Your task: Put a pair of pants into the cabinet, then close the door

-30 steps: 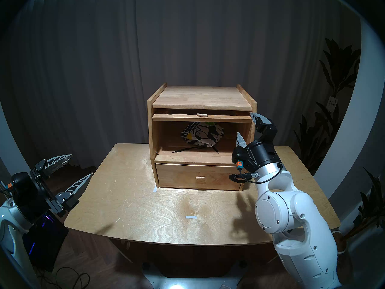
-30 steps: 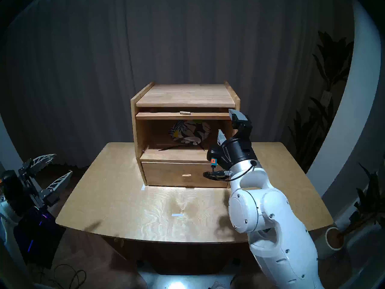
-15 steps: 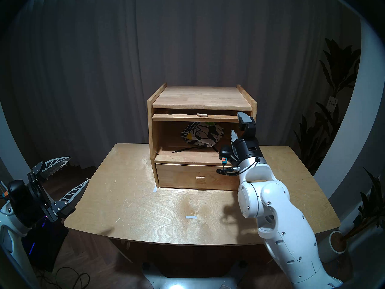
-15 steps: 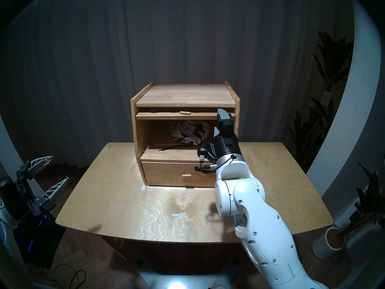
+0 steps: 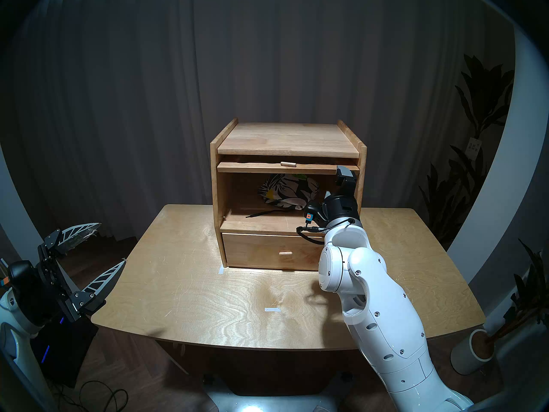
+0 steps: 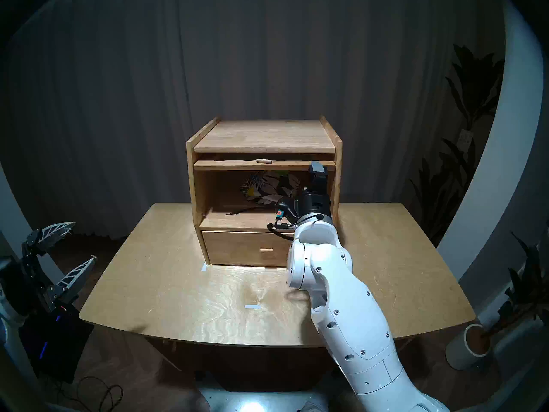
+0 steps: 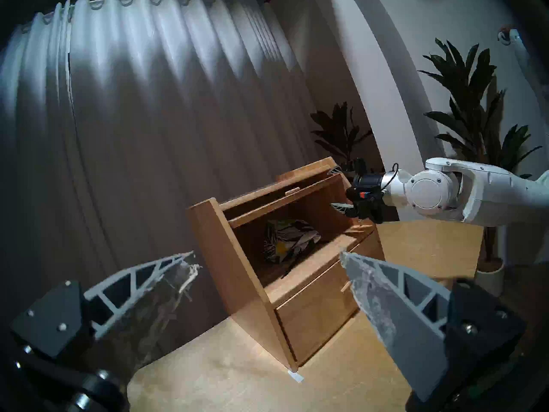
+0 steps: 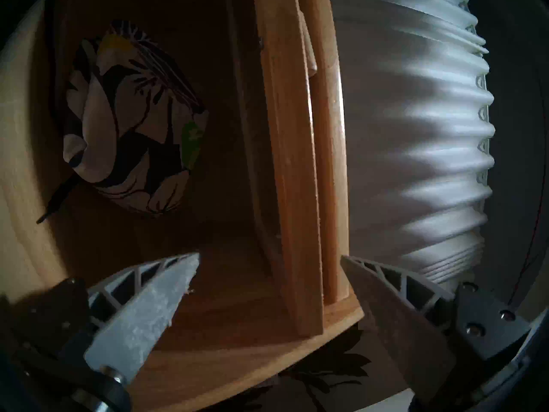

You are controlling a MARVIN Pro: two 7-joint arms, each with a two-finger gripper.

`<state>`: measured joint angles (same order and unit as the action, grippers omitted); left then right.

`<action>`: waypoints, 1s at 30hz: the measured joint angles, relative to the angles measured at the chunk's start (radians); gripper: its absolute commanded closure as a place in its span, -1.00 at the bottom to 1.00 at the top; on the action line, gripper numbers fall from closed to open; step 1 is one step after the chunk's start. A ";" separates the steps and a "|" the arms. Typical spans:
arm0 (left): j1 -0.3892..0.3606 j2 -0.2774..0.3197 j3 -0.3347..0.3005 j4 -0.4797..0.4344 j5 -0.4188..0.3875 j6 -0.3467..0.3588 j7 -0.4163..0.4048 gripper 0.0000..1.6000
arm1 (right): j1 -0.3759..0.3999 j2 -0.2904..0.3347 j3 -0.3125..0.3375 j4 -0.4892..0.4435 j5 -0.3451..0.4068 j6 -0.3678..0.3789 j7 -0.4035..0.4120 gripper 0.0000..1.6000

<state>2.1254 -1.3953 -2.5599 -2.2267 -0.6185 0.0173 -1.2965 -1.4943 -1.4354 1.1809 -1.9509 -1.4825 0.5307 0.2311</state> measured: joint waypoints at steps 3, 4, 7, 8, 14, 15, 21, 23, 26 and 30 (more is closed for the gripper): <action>-0.002 0.000 -0.001 0.000 -0.001 -0.002 -0.005 -1.00 | 0.007 -0.002 -0.006 -0.007 -0.009 0.012 0.042 -1.00; -0.003 0.000 -0.001 0.000 -0.001 -0.003 -0.005 -1.00 | 0.009 -0.002 -0.006 -0.008 -0.011 0.014 0.060 -1.00; -0.005 0.000 -0.001 0.001 -0.002 -0.004 -0.009 -1.00 | 0.021 0.010 0.000 -0.013 -0.021 0.016 0.138 -1.00; -0.005 0.000 -0.001 0.001 -0.002 -0.004 -0.009 -1.00 | 0.023 0.012 0.001 -0.014 -0.022 0.015 0.145 -1.00; -0.009 0.000 -0.002 0.001 -0.002 -0.006 -0.013 -1.00 | 0.078 0.063 0.014 -0.013 -0.068 -0.027 0.275 -1.00; -0.009 0.000 -0.002 0.001 -0.002 -0.006 -0.013 -1.00 | 0.083 0.065 0.014 -0.011 -0.070 -0.030 0.283 -1.00; -0.011 -0.001 -0.003 0.001 -0.002 -0.006 -0.010 -1.00 | 0.145 0.068 0.000 0.057 -0.070 -0.069 0.303 -1.00; -0.012 -0.001 -0.003 0.002 -0.002 -0.006 -0.009 -1.00 | 0.167 0.060 -0.001 0.094 -0.057 -0.080 0.280 -1.00; -0.012 -0.001 -0.003 0.002 -0.002 -0.006 -0.009 -1.00 | 0.202 0.045 -0.002 0.159 -0.032 -0.095 0.223 -1.00; -0.013 -0.001 -0.003 0.002 -0.002 -0.005 -0.008 -1.00 | 0.226 0.026 0.004 0.213 -0.004 -0.100 0.162 -1.00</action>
<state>2.1126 -1.3964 -2.5632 -2.2250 -0.6201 0.0121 -1.3048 -1.2683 -1.4096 1.1850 -1.7379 -1.4860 0.4302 0.3933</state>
